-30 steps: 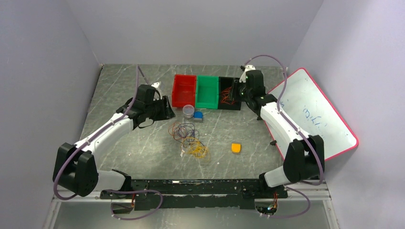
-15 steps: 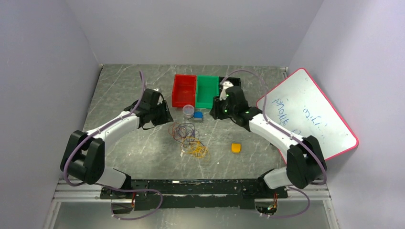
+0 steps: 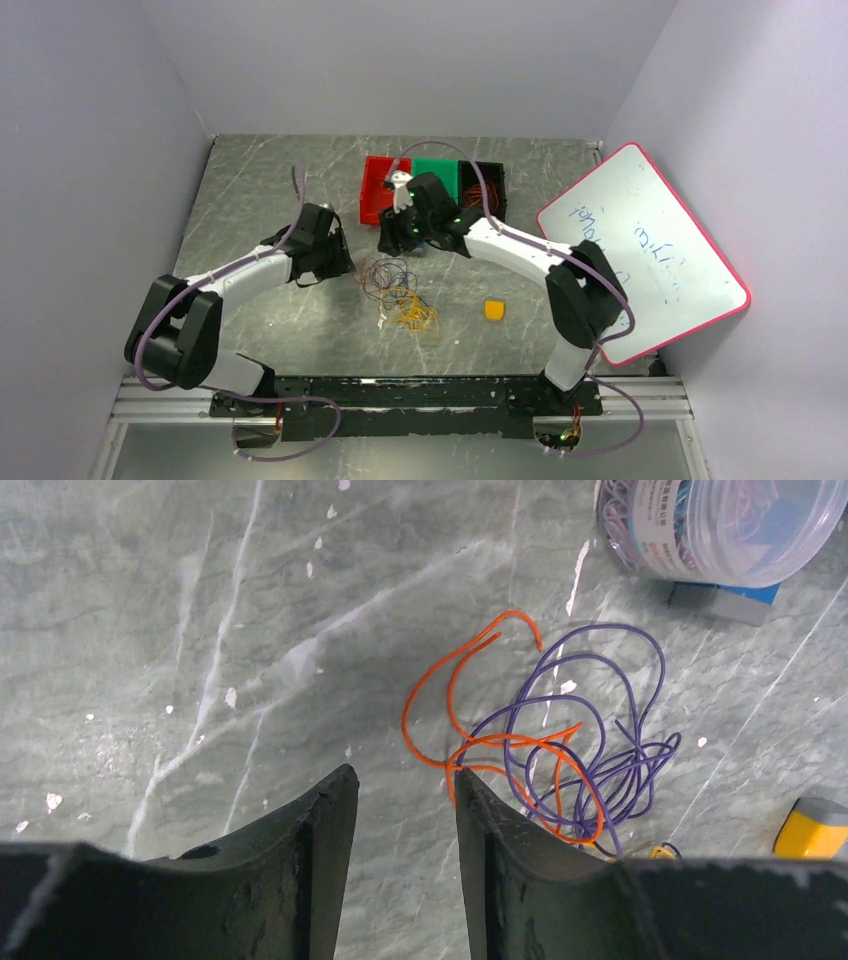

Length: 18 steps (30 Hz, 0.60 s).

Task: Untangle the cables

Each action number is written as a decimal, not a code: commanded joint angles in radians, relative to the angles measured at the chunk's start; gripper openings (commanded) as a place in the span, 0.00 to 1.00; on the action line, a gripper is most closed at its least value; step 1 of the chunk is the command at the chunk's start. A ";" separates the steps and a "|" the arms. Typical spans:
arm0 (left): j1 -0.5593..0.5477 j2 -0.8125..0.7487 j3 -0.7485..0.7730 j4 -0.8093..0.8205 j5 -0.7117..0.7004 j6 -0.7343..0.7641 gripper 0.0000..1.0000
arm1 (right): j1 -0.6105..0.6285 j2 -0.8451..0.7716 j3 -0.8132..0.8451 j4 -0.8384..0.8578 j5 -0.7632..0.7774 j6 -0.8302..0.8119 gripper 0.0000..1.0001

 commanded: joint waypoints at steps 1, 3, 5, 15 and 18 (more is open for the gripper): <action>0.007 -0.058 -0.036 0.056 -0.033 -0.020 0.47 | 0.052 0.085 0.091 -0.074 -0.014 -0.024 0.54; 0.008 -0.078 -0.064 0.086 -0.016 -0.012 0.48 | 0.071 0.136 0.121 -0.100 0.012 -0.010 0.56; 0.008 -0.096 -0.093 0.117 -0.001 -0.010 0.49 | 0.085 0.171 0.134 -0.109 0.037 0.010 0.58; 0.008 -0.125 -0.117 0.124 -0.004 0.009 0.51 | 0.108 0.258 0.116 -0.081 0.092 0.089 0.53; 0.008 -0.119 -0.111 0.129 -0.005 0.009 0.51 | 0.107 0.252 0.082 -0.047 0.108 0.098 0.37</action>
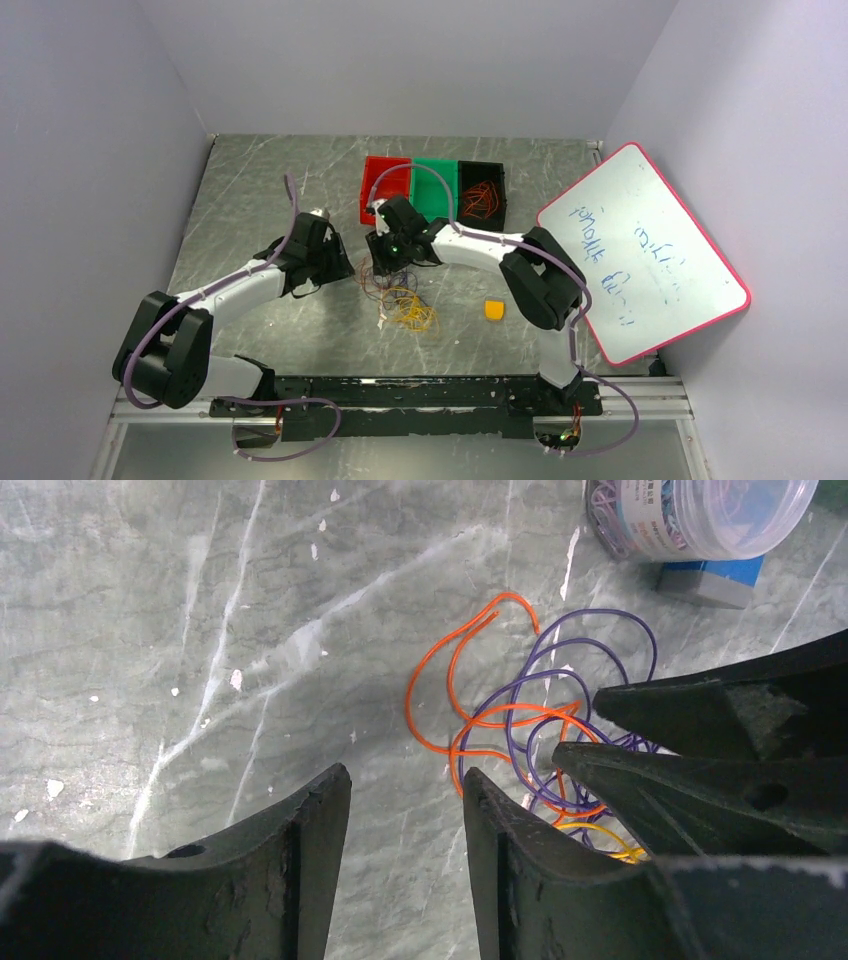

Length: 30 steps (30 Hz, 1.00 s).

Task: Untangle the cables

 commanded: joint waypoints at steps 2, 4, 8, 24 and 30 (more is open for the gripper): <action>0.008 -0.011 0.006 0.055 0.016 0.018 0.52 | 0.002 -0.017 -0.073 0.064 0.033 0.029 0.30; 0.008 -0.009 0.007 0.080 0.045 0.026 0.53 | 0.000 -0.036 -0.110 0.092 0.017 0.022 0.22; 0.008 -0.004 0.010 0.112 0.090 0.030 0.55 | -0.005 -0.105 -0.223 0.205 -0.030 0.024 0.09; 0.013 0.020 0.024 0.176 0.188 0.050 0.57 | -0.101 -0.316 -0.473 0.473 -0.174 0.070 0.00; 0.013 0.043 0.002 0.301 0.323 0.053 0.56 | -0.108 -0.344 -0.505 0.499 -0.180 0.087 0.00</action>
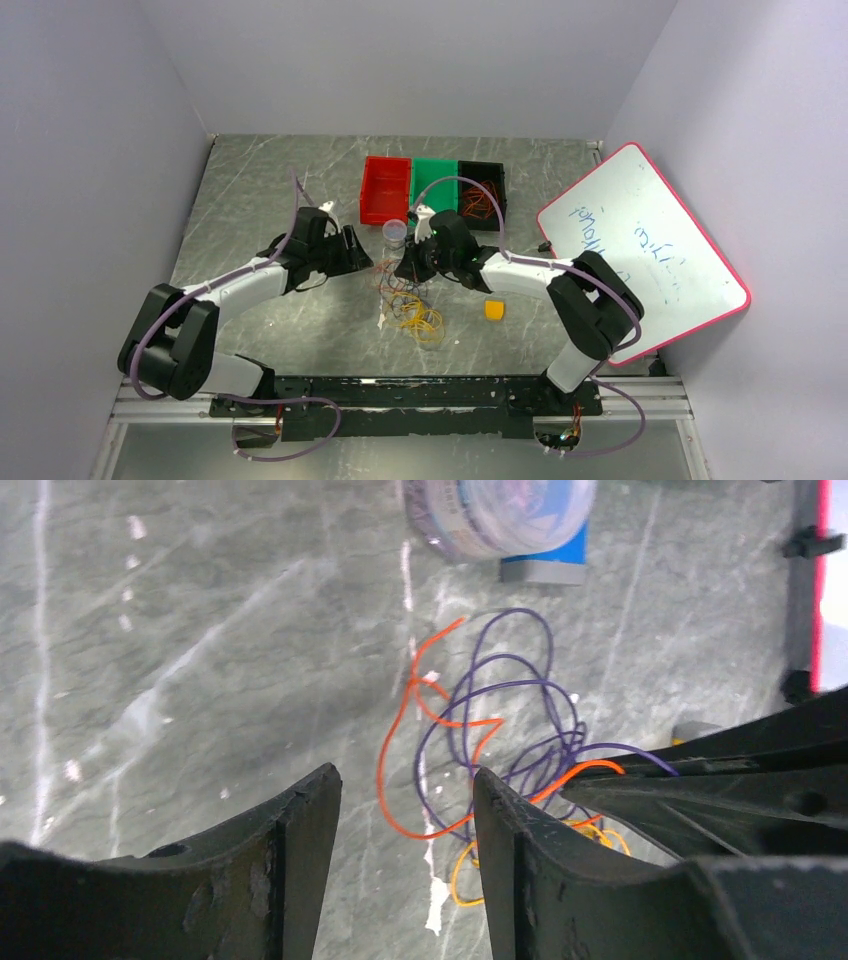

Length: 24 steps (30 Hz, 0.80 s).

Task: Untangle the cables

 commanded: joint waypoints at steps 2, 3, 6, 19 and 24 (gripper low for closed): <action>0.008 0.003 -0.010 0.184 0.175 0.030 0.56 | -0.012 -0.037 -0.026 0.052 -0.027 0.015 0.00; 0.008 0.001 -0.012 0.200 0.192 0.038 0.56 | -0.014 -0.037 -0.026 0.055 -0.029 0.018 0.00; 0.008 -0.011 -0.017 0.224 0.224 0.068 0.56 | -0.015 -0.029 -0.018 0.041 -0.032 0.017 0.00; 0.007 0.038 -0.054 0.317 0.336 0.098 0.53 | -0.017 -0.051 -0.030 0.071 -0.053 0.042 0.00; 0.005 0.074 -0.063 0.361 0.389 0.091 0.45 | -0.018 -0.047 -0.028 0.089 -0.065 0.055 0.00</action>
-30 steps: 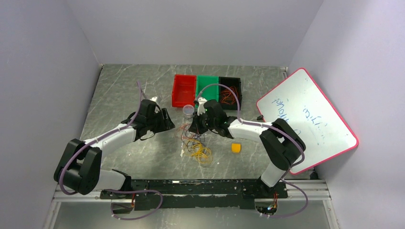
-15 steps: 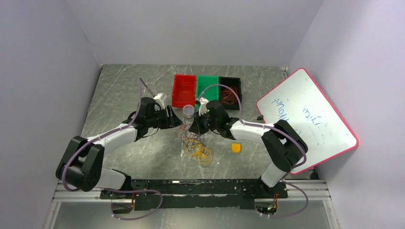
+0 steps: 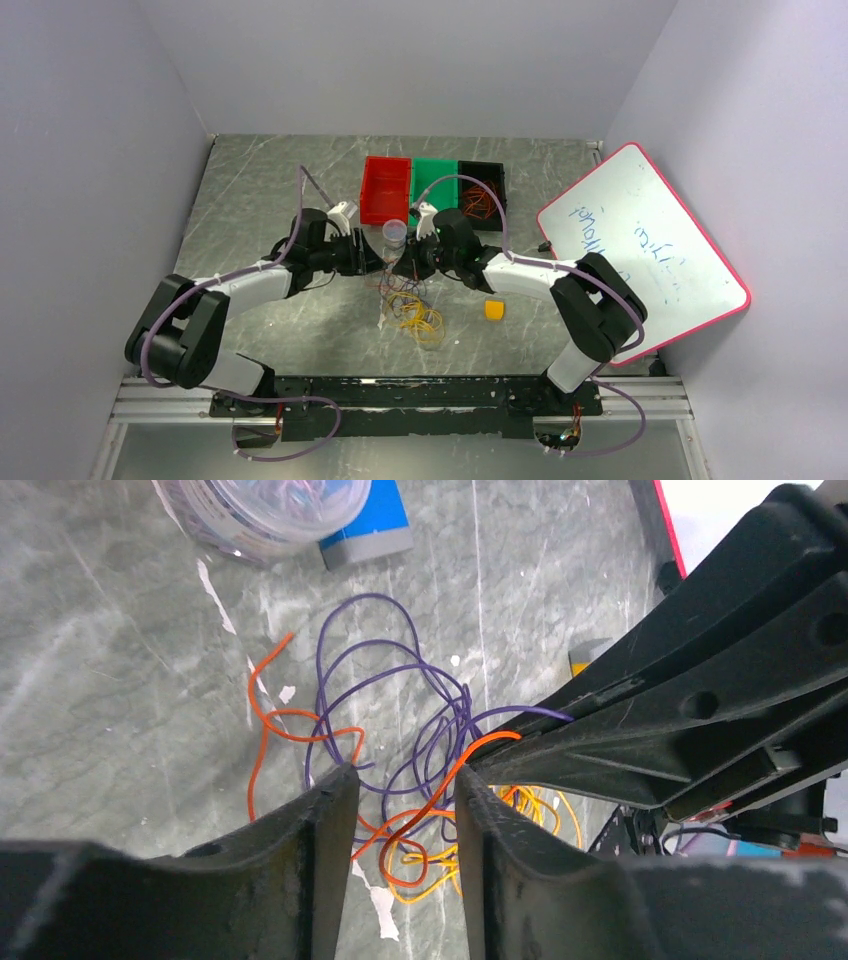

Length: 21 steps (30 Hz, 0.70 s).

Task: Untangle the cables

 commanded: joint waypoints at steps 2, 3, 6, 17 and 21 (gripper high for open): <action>0.004 0.027 -0.015 0.089 0.085 0.009 0.36 | -0.007 -0.023 -0.005 0.042 -0.019 0.018 0.00; 0.003 0.025 -0.014 0.084 0.082 0.008 0.32 | -0.006 -0.024 -0.003 0.039 -0.017 0.015 0.00; 0.003 0.008 -0.005 0.055 0.053 0.010 0.18 | -0.005 -0.024 0.001 0.027 -0.011 0.005 0.00; 0.003 -0.136 0.116 -0.197 -0.098 0.103 0.07 | -0.007 -0.081 -0.004 -0.028 0.072 -0.035 0.35; 0.003 -0.177 0.191 -0.292 -0.101 0.156 0.07 | -0.005 -0.114 0.011 -0.018 0.084 -0.039 0.42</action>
